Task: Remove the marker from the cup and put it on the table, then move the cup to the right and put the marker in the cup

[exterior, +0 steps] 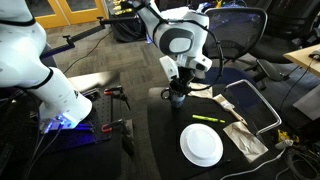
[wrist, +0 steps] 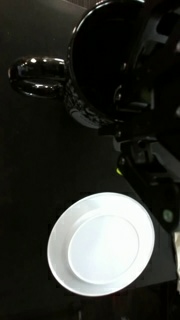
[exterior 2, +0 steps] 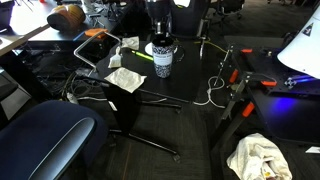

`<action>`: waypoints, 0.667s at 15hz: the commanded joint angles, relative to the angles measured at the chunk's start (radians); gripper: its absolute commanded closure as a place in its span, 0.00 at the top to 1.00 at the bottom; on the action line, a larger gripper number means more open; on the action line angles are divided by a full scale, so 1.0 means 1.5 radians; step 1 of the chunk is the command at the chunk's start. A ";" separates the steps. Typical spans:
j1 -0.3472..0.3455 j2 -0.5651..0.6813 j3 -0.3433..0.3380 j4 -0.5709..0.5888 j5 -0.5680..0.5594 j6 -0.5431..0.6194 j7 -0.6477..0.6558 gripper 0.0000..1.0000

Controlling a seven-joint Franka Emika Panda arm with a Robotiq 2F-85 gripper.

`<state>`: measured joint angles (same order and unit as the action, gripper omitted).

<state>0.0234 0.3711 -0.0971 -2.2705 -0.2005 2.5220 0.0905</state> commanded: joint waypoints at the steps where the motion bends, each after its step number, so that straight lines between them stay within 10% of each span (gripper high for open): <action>1: -0.008 -0.032 -0.033 -0.019 0.004 -0.034 0.068 0.03; 10: -0.030 -0.049 -0.089 -0.023 0.015 -0.124 0.212 0.03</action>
<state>-0.0069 0.3516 -0.2192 -2.2761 -0.1987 2.3870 0.3565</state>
